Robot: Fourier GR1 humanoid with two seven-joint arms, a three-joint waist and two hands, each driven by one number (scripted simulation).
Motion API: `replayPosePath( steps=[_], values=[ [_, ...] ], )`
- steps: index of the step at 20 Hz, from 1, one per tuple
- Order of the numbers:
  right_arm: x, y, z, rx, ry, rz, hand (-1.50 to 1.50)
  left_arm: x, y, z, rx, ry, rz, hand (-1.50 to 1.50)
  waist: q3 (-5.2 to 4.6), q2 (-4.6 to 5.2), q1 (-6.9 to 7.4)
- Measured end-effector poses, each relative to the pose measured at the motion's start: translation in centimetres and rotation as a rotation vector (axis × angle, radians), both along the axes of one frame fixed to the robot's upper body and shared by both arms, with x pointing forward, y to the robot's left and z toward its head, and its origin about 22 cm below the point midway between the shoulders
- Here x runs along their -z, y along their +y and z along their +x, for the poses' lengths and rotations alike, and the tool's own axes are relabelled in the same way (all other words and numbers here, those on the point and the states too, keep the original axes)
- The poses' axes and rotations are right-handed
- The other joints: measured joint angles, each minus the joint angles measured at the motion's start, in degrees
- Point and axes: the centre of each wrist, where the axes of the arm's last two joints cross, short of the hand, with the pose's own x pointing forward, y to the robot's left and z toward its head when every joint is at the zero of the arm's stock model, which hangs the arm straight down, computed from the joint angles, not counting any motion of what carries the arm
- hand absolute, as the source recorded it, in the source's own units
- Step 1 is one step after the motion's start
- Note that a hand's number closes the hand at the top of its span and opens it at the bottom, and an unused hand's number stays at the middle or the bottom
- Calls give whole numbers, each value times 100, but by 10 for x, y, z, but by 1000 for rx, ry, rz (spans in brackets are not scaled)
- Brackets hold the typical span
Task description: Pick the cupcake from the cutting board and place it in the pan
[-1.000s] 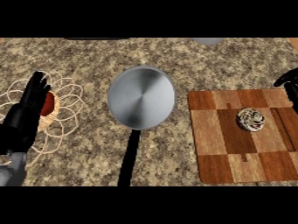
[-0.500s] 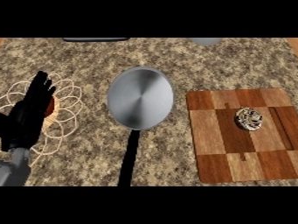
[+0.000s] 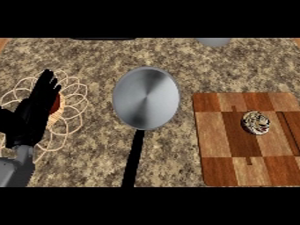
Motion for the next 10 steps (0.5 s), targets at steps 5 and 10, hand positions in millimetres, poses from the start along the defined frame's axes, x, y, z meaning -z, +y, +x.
replayPosePath(
  steps=[5, 10],
  values=[
    [-17, 26, 23, -7, 101, -181, -150, 0, -4, 3, 14, -3, 1, 0, -1, 14, 77],
    [-14, 53, 37, -49, 289, -336, -150, -4, -6, 8, 21, -4, -3, 0, -2, 19, 110]
  ],
)
